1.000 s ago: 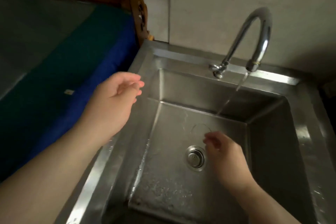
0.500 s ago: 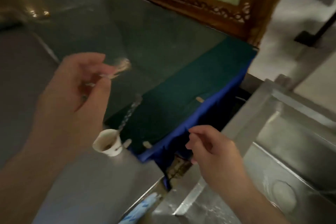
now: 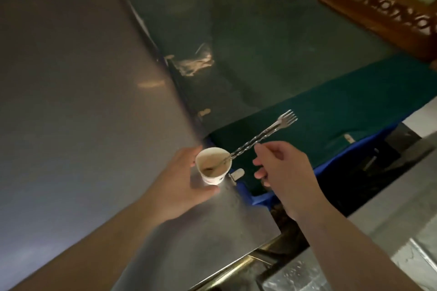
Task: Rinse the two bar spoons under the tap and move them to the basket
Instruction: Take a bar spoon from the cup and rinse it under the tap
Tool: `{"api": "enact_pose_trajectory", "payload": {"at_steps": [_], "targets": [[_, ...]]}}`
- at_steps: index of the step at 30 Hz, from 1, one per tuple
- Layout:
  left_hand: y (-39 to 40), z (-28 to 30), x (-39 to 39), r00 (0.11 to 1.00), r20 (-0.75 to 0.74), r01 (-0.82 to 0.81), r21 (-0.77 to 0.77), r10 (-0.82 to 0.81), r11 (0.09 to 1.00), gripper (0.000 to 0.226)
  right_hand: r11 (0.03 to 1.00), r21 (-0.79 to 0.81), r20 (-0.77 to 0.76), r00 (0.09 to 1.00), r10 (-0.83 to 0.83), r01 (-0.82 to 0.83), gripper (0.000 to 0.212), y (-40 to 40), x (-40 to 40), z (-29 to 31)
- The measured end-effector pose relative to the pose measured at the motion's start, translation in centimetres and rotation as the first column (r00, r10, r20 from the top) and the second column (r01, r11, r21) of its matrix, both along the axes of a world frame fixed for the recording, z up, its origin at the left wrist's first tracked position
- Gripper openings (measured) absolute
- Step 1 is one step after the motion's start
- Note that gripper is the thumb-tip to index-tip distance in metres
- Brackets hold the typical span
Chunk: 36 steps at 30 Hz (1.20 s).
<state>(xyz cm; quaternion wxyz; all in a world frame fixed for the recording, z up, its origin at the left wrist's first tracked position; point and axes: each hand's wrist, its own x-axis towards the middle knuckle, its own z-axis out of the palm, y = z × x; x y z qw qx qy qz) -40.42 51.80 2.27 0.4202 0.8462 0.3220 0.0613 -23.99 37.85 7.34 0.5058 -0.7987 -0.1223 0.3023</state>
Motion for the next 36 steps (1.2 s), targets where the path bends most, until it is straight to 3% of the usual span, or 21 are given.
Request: {"api": "enact_pose_trajectory", "payload": {"at_steps": [4,19,25,36], "targets": [[0.3,-1.0,0.1,0.998,0.062,-0.029,0.032,0.027,0.999,0.067,1.0,-0.025,0.041,0.999,0.005,-0.004,0.015,1.9,-0.3,-0.6],[1.3,-1.8,0.5,0.998,0.032,-0.051,0.101,0.048,0.994,0.069,0.998,0.01,-0.012,0.998,-0.059,0.059,0.027,1.9,-0.9,-0.3],[1.3,-1.7,0.5,0.998,0.042,-0.047,0.098,0.043,0.994,0.068,0.967,0.09,-0.181,0.958,-0.221,0.24,0.028,1.6,-0.8,-0.3],[1.3,-1.3,0.6,0.998,0.052,-0.039,0.098,0.034,0.994,0.066,0.907,0.171,-0.364,0.88,-0.304,0.384,0.026,0.0,-0.7,-0.1]]}}
